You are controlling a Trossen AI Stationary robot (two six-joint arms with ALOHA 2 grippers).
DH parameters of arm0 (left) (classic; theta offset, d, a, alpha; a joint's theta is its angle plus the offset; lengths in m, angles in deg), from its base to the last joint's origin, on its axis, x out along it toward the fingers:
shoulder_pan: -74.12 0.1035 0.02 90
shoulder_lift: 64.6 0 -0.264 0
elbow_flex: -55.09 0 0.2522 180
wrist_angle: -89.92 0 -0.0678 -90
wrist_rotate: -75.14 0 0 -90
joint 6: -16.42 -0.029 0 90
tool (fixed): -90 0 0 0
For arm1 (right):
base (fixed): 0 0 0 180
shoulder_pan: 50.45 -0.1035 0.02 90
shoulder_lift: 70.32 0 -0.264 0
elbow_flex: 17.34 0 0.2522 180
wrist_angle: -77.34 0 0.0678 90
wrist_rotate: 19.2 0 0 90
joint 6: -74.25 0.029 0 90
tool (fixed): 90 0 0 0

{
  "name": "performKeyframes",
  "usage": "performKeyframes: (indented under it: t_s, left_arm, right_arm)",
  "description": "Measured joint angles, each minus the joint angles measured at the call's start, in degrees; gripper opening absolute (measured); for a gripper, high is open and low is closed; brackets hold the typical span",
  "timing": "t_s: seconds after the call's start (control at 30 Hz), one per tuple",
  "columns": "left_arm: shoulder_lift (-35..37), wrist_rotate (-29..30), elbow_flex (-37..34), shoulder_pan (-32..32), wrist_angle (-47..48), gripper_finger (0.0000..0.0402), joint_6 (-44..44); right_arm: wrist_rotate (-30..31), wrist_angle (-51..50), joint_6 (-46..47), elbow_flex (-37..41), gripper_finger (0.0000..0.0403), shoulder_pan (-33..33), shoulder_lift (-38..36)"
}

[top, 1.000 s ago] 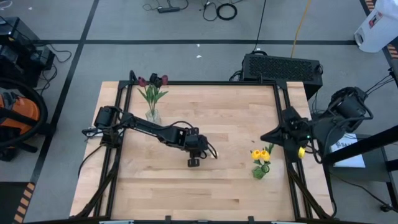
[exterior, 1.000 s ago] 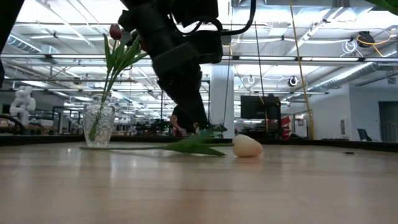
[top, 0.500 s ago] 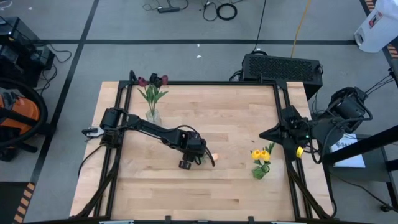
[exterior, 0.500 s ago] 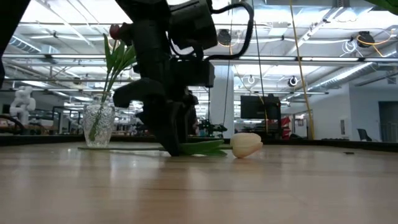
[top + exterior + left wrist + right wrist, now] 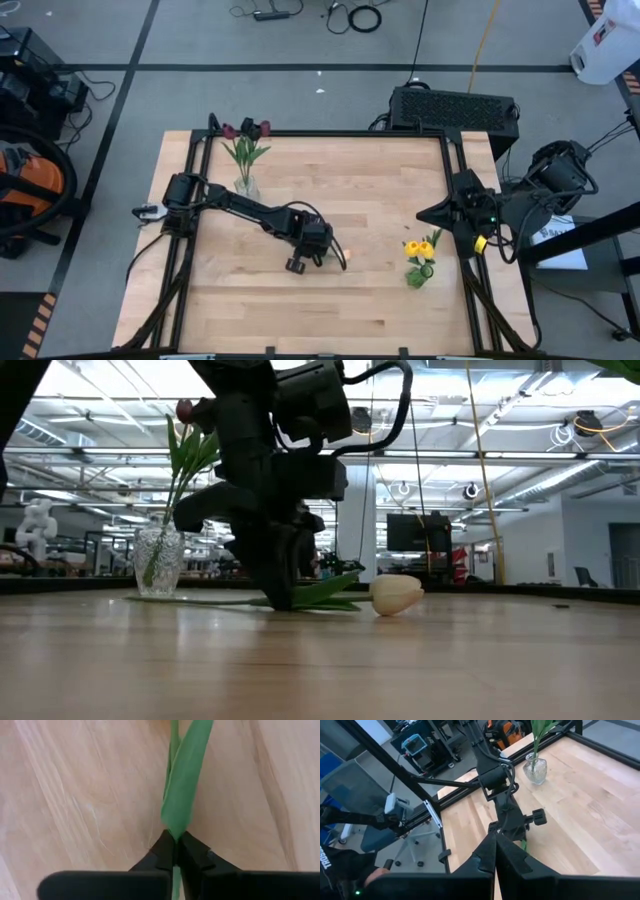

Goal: Sort flowers into vase by color
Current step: Put the white flower into the transparent green vase

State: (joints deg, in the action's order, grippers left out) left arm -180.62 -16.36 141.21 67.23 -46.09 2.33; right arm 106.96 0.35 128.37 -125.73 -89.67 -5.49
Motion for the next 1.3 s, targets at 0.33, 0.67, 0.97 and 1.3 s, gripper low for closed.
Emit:
performKeyframes:
  t_s: [0.33, 0.67, 0.97, 1.3]
  left_arm:
    - [3.21, 1.97, 6.15, 0.33, 5.07, 0.001, 3.75]
    - [18.36, 7.89, 9.79, 5.58, -7.37, 0.0009, 6.71]
    - [27.76, -1.41, 9.98, 9.18, -31.08, 0.0008, 17.0]
    - [29.1, -6.4, 9.92, 8.16, -47.11, 0.0008, 21.34]
  right_arm:
    - [-0.09, -0.1, -4.25, 0.0, 0.0, 0.0, 0.0]
    - [0.11, -0.14, -4.36, 0.0, 0.0, 0.0, 0.0]
    - [6.1, -0.12, -6.43, 0.02, 0.0, 0.22, 1.65]
    - [16.33, 13.55, -20.28, 0.02, 0.0004, 2.39, 4.86]
